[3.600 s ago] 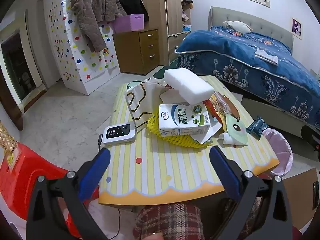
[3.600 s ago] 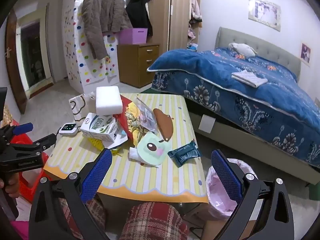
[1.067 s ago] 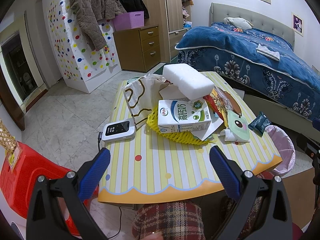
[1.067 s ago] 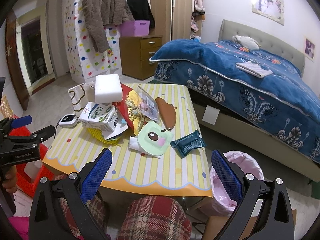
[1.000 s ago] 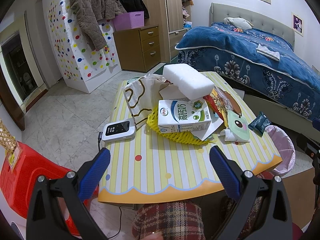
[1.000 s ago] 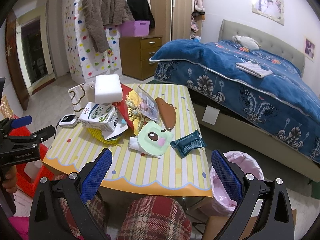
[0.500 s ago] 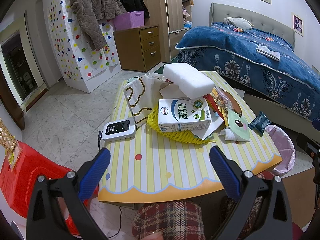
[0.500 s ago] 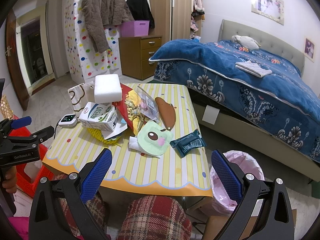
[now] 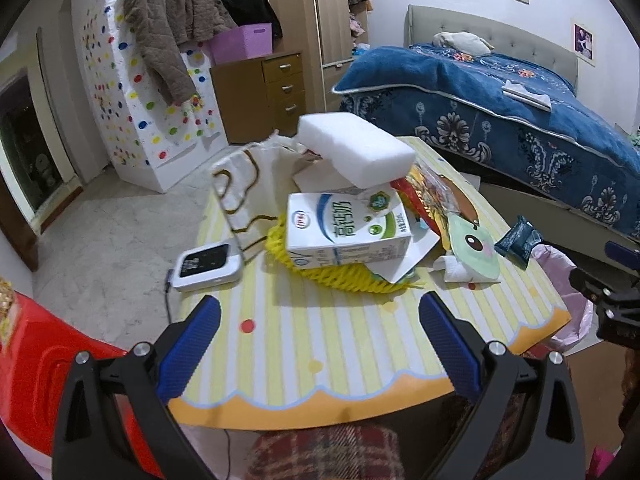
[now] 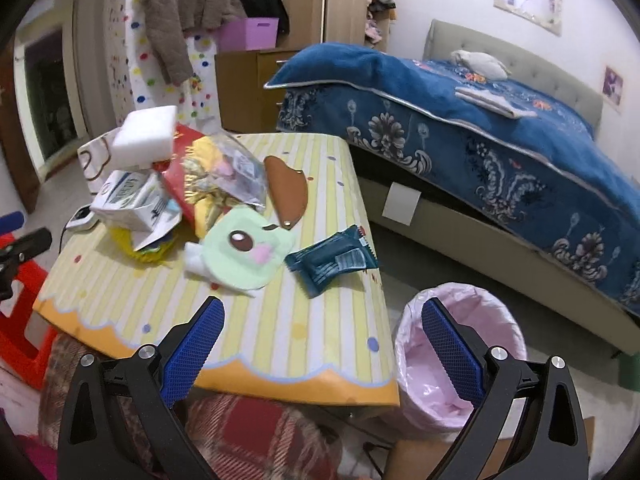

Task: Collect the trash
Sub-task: 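Grasp the dark teal wrapper with the right gripper while the left gripper grasps white tissue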

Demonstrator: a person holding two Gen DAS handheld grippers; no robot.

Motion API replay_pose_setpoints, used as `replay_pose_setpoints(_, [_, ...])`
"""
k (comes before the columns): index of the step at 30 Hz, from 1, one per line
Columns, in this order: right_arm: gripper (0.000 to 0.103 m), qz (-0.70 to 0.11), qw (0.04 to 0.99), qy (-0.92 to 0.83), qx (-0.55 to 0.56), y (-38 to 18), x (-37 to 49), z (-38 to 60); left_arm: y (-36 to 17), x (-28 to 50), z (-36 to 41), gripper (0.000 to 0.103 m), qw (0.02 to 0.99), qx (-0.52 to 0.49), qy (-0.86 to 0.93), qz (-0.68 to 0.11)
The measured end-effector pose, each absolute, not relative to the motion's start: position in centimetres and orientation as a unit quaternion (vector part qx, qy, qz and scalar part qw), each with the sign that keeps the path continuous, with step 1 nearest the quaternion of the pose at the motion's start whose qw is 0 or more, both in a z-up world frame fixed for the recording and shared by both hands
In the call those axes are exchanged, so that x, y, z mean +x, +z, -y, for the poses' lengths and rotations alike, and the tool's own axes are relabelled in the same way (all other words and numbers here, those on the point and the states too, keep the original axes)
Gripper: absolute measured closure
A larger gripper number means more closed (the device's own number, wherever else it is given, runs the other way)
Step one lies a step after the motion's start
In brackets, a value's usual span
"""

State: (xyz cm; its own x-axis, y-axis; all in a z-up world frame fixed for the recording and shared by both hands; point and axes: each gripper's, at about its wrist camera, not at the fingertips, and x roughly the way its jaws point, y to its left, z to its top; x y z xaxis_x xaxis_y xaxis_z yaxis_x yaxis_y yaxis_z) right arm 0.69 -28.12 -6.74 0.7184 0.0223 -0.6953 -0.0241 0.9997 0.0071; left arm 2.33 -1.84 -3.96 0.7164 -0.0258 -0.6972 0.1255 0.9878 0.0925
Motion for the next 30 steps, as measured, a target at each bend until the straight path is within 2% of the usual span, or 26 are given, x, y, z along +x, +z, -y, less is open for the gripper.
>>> replay_pose_setpoints(2, [0.013,-0.370,0.929,0.004,0.006,-7.2,1.6,29.3,-4.3,2.7,2.3,0.007,0.923,0.067,-0.055,-0.375])
replay_pose_setpoints(3, [0.029,-0.371,0.929,0.009,0.008,-7.3,1.9,29.7,-4.5,3.0,2.4,0.007,0.923,0.067,-0.055,-0.374])
replay_pose_setpoints(4, [0.041,-0.372,0.928,0.009,0.010,-7.5,2.4,30.1,-4.6,3.2,2.6,0.007,0.924,0.066,-0.056,-0.372])
replay_pose_setpoints(5, [0.047,-0.376,0.927,0.005,0.013,-7.6,2.9,30.5,-4.7,3.5,2.8,0.007,0.925,0.064,-0.058,-0.369])
replay_pose_setpoints(11, [0.044,-0.382,0.923,0.024,0.034,-8.8,6.4,32.4,-5.4,5.0,3.8,0.007,0.935,0.056,-0.044,-0.346])
replay_pose_setpoints(20, [0.046,-0.424,0.896,0.091,0.099,-12.6,11.0,33.6,-6.9,6.6,6.4,0.007,0.923,0.082,-0.078,-0.368])
replay_pose_setpoints(23, [0.063,-0.437,0.886,0.105,0.111,-13.3,11.6,33.6,-7.2,6.5,7.0,0.007,0.920,0.091,-0.083,-0.372])
replay_pose_setpoints(30, [0.087,-0.422,0.895,0.117,0.082,-11.7,9.1,32.4,-7.9,6.2,8.1,0.007,0.912,0.088,-0.089,-0.390])
